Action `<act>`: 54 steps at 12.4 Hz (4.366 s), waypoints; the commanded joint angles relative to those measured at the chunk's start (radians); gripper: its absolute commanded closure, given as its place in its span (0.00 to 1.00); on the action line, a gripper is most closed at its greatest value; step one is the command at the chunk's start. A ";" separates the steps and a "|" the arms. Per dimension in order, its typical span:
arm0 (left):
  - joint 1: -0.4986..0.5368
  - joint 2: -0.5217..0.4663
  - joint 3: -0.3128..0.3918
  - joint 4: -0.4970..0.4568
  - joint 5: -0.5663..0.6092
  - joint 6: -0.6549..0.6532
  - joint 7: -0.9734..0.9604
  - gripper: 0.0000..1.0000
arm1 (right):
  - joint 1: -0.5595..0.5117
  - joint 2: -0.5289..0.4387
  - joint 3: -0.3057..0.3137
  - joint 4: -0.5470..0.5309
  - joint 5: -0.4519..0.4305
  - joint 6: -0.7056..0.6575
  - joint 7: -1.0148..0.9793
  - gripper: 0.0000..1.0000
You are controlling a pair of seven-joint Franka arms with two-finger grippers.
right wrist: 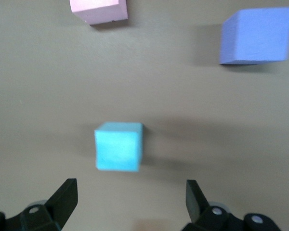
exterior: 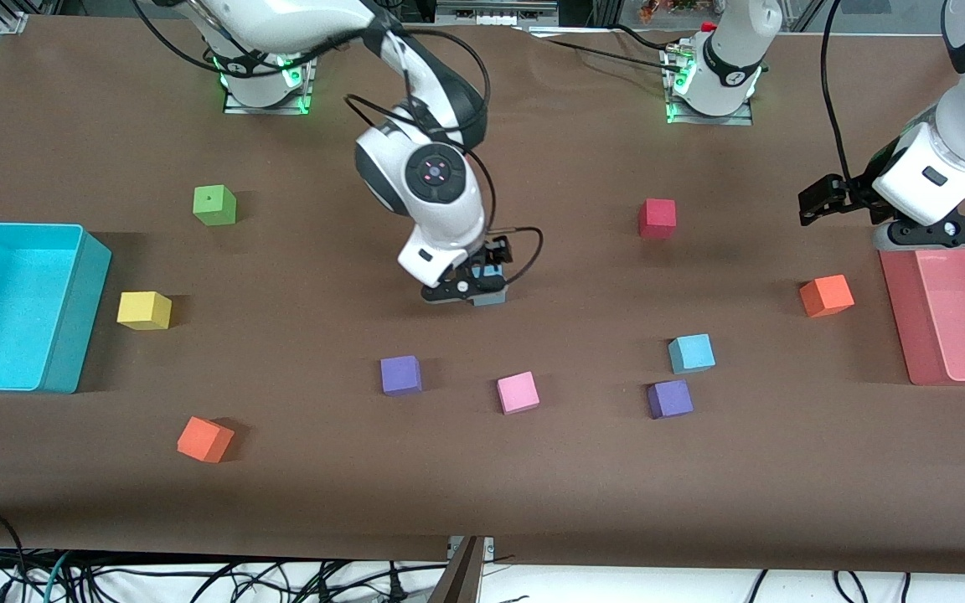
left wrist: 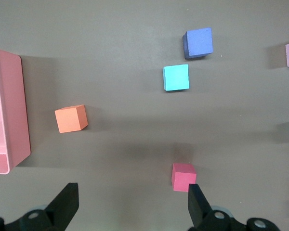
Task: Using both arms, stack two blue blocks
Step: 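Carry the light-blue cube to the table middle and set it down, then open the right gripper and draw it back from the cube, then reach the left gripper to the second light-blue cube and grasp it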
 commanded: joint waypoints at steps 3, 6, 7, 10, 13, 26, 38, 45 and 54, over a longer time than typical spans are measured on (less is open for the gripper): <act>0.004 -0.004 0.000 0.000 -0.004 0.007 0.021 0.00 | -0.064 -0.256 0.010 -0.464 0.340 0.227 -0.436 0.01; 0.004 -0.004 0.000 0.000 -0.006 0.007 0.021 0.00 | -0.076 -0.268 0.003 -0.592 0.523 0.376 -0.748 0.01; 0.004 -0.004 0.000 0.000 -0.006 0.007 0.021 0.00 | -0.076 -0.261 0.003 -0.623 0.587 0.447 -0.823 0.01; 0.004 -0.004 0.000 0.000 -0.006 0.007 0.021 0.00 | -0.065 -0.190 0.004 -0.642 0.835 0.580 -1.156 0.01; 0.004 -0.004 0.000 0.000 -0.006 0.007 0.021 0.00 | -0.023 -0.123 0.006 -0.640 1.118 0.705 -1.516 0.01; -0.009 0.135 0.000 -0.044 -0.035 0.273 0.009 0.00 | -0.004 0.019 0.001 -0.553 1.862 0.728 -2.621 0.01; -0.087 0.519 0.000 -0.140 -0.083 0.793 -0.054 0.00 | -0.002 0.052 -0.034 -0.531 1.922 0.631 -2.794 0.01; -0.087 0.564 0.000 -0.187 -0.101 0.840 -0.057 0.00 | -0.002 0.052 -0.042 -0.531 1.922 0.630 -2.804 0.01; -0.085 0.473 0.000 -0.182 -0.100 0.733 -0.049 1.00 | -0.002 0.052 -0.043 -0.533 1.925 0.628 -2.826 0.01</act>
